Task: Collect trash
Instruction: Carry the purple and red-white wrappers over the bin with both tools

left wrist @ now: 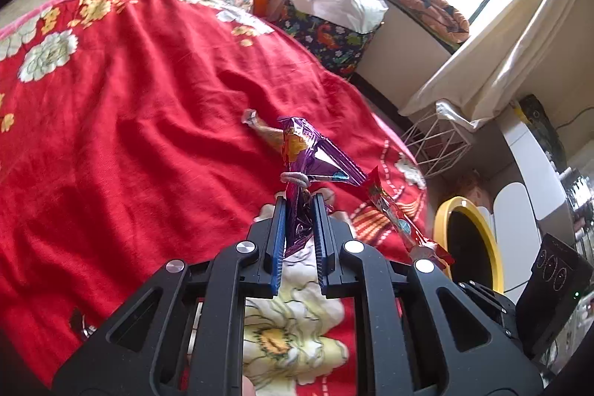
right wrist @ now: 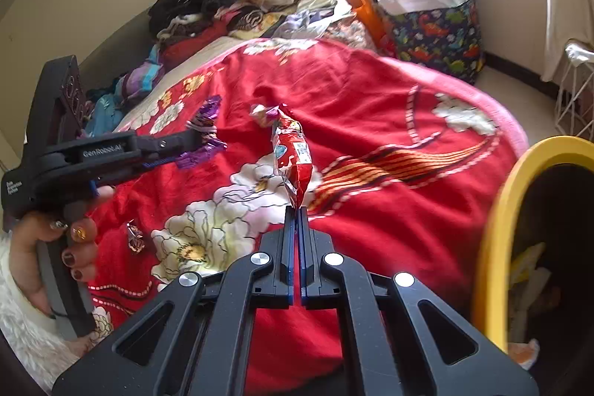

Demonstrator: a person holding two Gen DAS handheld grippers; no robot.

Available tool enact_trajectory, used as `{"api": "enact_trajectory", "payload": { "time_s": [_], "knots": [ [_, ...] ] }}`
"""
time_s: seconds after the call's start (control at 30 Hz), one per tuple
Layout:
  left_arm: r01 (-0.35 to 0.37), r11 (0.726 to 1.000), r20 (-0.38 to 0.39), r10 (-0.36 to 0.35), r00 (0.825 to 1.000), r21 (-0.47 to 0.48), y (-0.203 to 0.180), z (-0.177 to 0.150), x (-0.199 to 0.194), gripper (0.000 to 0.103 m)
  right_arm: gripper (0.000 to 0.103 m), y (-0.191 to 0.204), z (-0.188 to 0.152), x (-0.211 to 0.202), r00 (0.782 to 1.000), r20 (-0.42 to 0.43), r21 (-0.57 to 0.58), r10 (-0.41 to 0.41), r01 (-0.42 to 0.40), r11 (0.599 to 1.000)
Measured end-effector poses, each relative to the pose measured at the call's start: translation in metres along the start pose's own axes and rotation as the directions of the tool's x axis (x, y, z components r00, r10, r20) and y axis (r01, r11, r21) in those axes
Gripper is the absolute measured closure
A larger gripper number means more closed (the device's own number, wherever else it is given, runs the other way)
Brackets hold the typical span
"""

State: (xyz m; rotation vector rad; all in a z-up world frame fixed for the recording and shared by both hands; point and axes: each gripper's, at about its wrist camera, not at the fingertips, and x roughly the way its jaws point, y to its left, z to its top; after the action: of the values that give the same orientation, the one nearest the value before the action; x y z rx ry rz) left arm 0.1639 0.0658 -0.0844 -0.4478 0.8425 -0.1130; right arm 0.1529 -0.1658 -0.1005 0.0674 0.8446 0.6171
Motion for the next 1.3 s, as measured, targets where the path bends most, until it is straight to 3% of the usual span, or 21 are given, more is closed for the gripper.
{"api": "enact_trajectory", "payload": {
  "time_s": [0.63, 1.3],
  "knots": [
    [0.136, 0.971, -0.029, -0.133, 0.991, 0.196, -0.105, -0.018, 0.001, 0.094, 0.101, -0.066, -0.016, -0.076, 0.985, 0.108, 0.141, -0.133, 0.117, 0.983],
    [0.206, 0.929, -0.074, -0.193, 0.978, 0.307, -0.167, -0.043, 0.006, 0.095, 0.101, -0.121, -0.041, -0.122, 0.959, 0.137, 0.282, -0.249, 0.203, 0.938]
  ]
}}
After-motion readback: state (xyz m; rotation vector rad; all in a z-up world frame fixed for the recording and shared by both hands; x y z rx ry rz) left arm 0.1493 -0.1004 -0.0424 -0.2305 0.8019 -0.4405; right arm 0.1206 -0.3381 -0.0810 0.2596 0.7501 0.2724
